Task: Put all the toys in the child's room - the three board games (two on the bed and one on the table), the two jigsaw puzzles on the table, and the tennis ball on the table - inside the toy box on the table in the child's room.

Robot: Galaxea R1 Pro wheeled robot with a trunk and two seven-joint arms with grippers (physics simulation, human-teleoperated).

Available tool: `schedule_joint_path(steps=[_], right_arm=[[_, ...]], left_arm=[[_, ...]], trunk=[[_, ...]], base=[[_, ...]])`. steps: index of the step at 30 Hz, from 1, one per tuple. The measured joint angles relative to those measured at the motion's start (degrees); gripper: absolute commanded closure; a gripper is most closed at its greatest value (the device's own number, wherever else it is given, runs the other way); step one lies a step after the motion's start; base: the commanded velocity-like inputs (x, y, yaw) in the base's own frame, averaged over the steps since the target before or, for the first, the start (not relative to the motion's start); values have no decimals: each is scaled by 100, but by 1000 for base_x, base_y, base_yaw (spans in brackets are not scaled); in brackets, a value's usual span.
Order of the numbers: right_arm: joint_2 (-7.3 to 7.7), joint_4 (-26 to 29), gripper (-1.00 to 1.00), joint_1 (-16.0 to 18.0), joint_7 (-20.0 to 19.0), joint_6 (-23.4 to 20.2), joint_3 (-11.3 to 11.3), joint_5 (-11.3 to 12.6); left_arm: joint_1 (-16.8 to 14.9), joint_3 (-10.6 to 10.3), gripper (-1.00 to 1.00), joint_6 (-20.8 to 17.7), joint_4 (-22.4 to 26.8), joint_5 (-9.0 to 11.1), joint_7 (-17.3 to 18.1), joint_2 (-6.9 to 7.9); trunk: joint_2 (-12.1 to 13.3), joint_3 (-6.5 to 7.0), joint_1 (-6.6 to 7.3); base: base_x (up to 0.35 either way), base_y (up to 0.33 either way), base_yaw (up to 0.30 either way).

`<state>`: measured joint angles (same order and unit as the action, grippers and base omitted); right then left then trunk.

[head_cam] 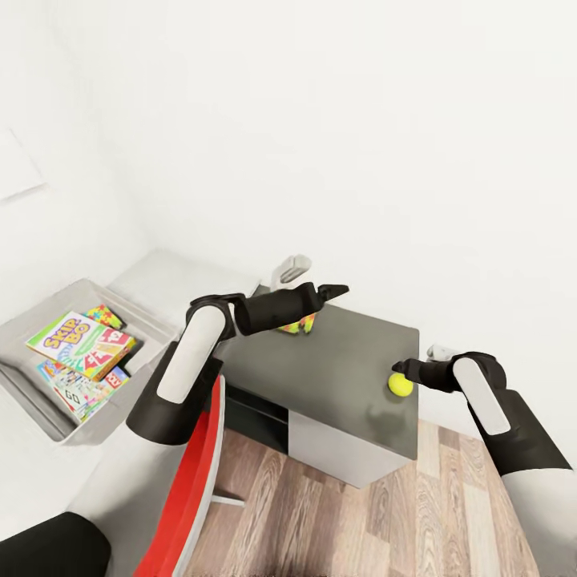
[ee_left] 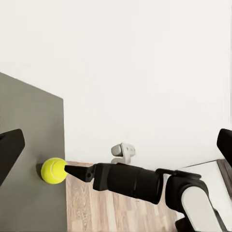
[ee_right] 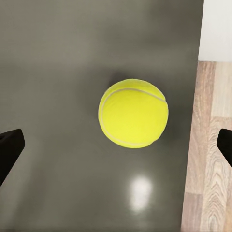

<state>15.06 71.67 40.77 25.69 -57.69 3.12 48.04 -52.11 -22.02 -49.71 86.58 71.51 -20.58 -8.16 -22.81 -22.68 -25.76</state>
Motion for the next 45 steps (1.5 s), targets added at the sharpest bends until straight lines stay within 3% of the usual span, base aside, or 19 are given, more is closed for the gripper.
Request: schedule_joint_path(steps=[5,14,31,45], right_arm=[[-16,-73,-100,34,-5,2,36,-5],[-24,-118,-100,70,-8,3,55,-8],[16,-131,-100,95,-1,3,59,-15],[0,-417,-100,429,-4,54,54,-24]], left_arm=[[-153,2,-100,-3,-86,168,-172,-13],[-237,5,-100,-4,-126,263,-279,-15],[-255,-24,-100,-5,-130,286,-307,-16],[-247,-38,-100,-5,-135,278,-310,-9]], trunk=[[0,-47,0],[0,-131,0],[0,-289,0],[-1,-419,0]], base=[[0,0,0],[0,0,0],[0,0,0],[0,0,0]])
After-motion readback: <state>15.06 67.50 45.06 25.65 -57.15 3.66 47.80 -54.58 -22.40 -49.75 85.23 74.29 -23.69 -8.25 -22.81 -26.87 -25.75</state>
